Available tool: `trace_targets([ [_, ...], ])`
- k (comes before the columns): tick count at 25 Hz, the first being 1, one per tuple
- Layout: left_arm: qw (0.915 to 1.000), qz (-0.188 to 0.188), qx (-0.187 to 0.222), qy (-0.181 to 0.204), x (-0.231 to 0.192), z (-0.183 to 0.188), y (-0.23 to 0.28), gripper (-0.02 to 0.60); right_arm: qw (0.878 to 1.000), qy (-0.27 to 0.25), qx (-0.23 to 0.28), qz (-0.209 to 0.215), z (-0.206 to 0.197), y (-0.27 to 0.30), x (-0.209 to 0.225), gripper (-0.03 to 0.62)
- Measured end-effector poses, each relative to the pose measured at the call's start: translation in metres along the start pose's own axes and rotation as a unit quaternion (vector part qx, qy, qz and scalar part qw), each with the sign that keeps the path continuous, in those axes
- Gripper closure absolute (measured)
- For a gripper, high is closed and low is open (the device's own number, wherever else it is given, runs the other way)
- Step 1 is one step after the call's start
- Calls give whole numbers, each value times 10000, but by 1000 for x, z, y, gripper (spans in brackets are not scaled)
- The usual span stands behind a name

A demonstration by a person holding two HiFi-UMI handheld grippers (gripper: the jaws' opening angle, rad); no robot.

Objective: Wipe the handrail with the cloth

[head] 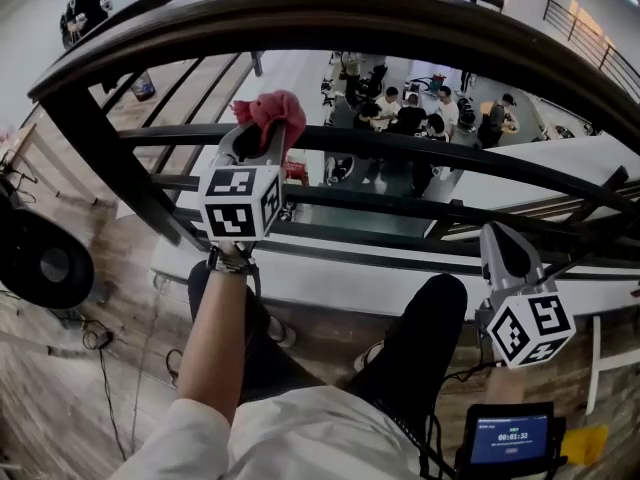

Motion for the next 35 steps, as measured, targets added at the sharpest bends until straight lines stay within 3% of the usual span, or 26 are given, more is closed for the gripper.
trace_targets([
  [5,9997,-139,-186,-5,4,-5,5,512,9998,-9,196,-15,5,-6,-4,591],
  [10,10000,-39,-30,-21,11,-5,6,512,9996,-83,232,-128,9,-5,-1,591],
  [26,9981,-584,-88,189,77,12,19,512,9992,12,289,-284,17,-10,9,591],
  [35,9977,-633,-197,169,109,20,26,512,9989,89,296,-344,17,-11,16,591],
])
Point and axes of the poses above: the fingertips, and each gripper's own axes: y forward along the fingers, x to its right, z out of its top, the point moved 7 cm from there along -y, backward along the fingers, and after that the axes turned 12 degrees about -x, right-handed, at the moved point
